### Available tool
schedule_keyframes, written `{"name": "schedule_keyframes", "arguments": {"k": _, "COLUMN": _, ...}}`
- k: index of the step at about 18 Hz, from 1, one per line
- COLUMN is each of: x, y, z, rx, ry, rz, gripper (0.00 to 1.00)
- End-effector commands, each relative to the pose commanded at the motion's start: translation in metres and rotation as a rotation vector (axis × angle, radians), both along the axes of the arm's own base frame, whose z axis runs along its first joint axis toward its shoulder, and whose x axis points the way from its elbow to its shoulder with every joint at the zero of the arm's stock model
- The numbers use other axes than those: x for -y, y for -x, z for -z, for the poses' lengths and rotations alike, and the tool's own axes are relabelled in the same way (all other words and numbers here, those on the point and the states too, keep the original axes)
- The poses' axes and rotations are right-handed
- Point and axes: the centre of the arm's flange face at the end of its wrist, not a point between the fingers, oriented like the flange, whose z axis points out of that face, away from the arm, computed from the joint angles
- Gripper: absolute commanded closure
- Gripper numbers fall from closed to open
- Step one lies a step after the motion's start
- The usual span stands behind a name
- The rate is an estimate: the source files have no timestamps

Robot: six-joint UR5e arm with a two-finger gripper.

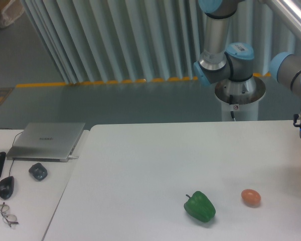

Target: Place the red pepper on the table

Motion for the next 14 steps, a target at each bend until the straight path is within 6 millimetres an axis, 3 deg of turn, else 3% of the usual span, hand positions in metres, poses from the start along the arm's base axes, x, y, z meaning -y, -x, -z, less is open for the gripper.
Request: {"name": "schedule_keyframes", "arguments": {"k": 14, "x": -0.0023, "y": -0.0023, "z": -0.0048, "rx": 0.008, "ry": -0.033, "rz": -0.002, "gripper": 0.00}}
